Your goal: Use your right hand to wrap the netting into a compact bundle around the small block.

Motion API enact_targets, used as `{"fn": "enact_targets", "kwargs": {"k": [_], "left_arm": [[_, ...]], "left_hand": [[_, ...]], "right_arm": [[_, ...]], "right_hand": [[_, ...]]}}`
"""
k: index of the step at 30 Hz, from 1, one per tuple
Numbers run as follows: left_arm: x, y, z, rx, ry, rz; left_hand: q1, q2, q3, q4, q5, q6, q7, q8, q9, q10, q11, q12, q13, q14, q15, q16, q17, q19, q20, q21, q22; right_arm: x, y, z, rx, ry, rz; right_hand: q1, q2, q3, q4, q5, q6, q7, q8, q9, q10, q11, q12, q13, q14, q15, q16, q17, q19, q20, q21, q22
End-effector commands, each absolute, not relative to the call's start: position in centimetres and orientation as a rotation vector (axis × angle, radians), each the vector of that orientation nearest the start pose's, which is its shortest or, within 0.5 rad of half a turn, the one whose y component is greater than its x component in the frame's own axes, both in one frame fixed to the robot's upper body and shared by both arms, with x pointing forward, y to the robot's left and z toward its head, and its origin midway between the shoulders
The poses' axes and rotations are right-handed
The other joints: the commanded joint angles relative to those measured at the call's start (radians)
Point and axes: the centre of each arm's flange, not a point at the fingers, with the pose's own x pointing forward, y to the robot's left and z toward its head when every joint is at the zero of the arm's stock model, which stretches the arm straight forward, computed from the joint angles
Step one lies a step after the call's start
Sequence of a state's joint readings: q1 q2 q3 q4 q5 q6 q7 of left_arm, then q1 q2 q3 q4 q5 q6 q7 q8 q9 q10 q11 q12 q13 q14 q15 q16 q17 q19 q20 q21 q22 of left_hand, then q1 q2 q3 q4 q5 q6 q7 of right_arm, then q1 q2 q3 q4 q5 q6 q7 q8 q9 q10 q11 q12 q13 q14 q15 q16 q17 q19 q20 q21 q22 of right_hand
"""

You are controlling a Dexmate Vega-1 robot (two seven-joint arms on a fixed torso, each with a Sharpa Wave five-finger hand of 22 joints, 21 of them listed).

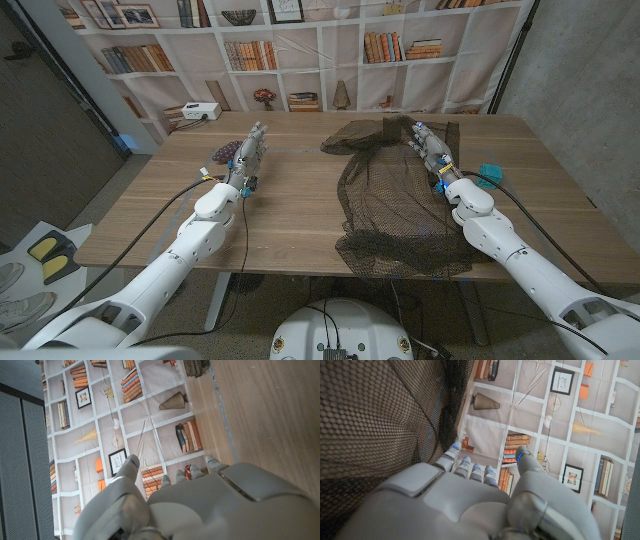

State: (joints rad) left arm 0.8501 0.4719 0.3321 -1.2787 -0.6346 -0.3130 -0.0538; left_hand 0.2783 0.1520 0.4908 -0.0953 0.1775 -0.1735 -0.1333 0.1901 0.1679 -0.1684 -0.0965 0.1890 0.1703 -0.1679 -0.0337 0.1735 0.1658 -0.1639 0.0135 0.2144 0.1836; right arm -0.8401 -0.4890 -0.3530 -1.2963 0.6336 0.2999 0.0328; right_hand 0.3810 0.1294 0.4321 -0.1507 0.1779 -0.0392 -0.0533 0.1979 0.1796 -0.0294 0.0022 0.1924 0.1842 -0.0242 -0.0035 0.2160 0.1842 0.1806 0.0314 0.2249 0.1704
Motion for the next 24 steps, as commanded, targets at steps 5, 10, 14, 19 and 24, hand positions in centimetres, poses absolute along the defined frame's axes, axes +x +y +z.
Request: {"fn": "enact_targets", "kwargs": {"k": [5,10,14,19,24], "left_arm": [[65.4,28.9,-2.9,-0.046,-0.619,-0.230],[65.5,28.9,-3.0,-0.041,-0.603,-0.241],[65.5,28.8,-3.1,-0.038,-0.596,-0.240],[65.5,28.8,-3.1,-0.034,-0.592,-0.250],[65.6,28.7,-3.1,-0.030,-0.583,-0.259]], "left_hand": [[-0.022,-0.011,-0.021,0.013,0.001,-0.045,-0.054,-0.007,0.004,-0.165,0.041,0.012,0.006,-0.211,0.013,0.018,0.004,-0.116,0.050,0.007,0.008],[-0.026,-0.022,-0.024,0.006,0.001,-0.003,-0.048,-0.001,0.005,-0.095,0.067,0.028,0.009,-0.104,0.074,0.033,0.008,-0.028,0.116,0.037,0.012],[-0.029,-0.024,-0.024,0.005,0.002,0.030,-0.031,0.006,0.006,-0.069,0.078,0.033,0.010,-0.074,0.090,0.034,0.010,-0.007,0.140,0.044,0.014],[-0.035,-0.026,-0.023,0.005,0.002,0.066,-0.023,0.008,0.007,-0.026,0.089,0.043,0.013,-0.005,0.106,0.045,0.013,0.052,0.166,0.066,0.018],[-0.040,-0.028,-0.023,0.005,0.002,0.084,-0.015,0.009,0.008,-0.010,0.098,0.045,0.015,0.036,0.120,0.053,0.016,0.061,0.172,0.069,0.019]], "right_arm": [[65.2,-28.8,-1.9,0.005,-0.630,0.176],[64.9,-29.2,-1.3,-0.044,-0.646,0.150],[64.4,-29.4,-0.9,-0.117,-0.653,0.111],[63.8,-30.1,-0.5,-0.218,-0.647,0.053],[63.0,-30.8,-0.2,-0.311,-0.635,0.002]], "right_hand": [[0.009,0.001,-0.005,0.005,0.006,0.085,-0.002,0.014,0.003,-0.013,0.005,0.005,0.002,-0.077,0.025,-0.023,0.003,-0.089,0.016,-0.039,0.002],[0.016,0.000,-0.005,0.001,0.008,0.114,0.007,0.015,0.003,0.028,0.035,0.016,0.003,-0.037,0.051,-0.008,0.003,-0.065,0.036,-0.027,0.003],[0.022,0.001,-0.004,-0.001,0.008,0.144,0.014,0.019,0.005,0.049,0.041,0.019,0.004,-0.003,0.066,0.001,0.004,-0.030,0.062,-0.015,0.004],[0.035,0.006,0.002,-0.005,0.011,0.158,0.015,0.019,0.005,0.067,0.042,0.023,0.004,0.014,0.066,0.005,0.004,-0.011,0.072,-0.010,0.005],[0.043,0.011,0.007,-0.007,0.013,0.173,0.016,0.022,0.006,0.076,0.043,0.024,0.005,0.021,0.065,0.005,0.004,-0.007,0.073,-0.010,0.005]]}}
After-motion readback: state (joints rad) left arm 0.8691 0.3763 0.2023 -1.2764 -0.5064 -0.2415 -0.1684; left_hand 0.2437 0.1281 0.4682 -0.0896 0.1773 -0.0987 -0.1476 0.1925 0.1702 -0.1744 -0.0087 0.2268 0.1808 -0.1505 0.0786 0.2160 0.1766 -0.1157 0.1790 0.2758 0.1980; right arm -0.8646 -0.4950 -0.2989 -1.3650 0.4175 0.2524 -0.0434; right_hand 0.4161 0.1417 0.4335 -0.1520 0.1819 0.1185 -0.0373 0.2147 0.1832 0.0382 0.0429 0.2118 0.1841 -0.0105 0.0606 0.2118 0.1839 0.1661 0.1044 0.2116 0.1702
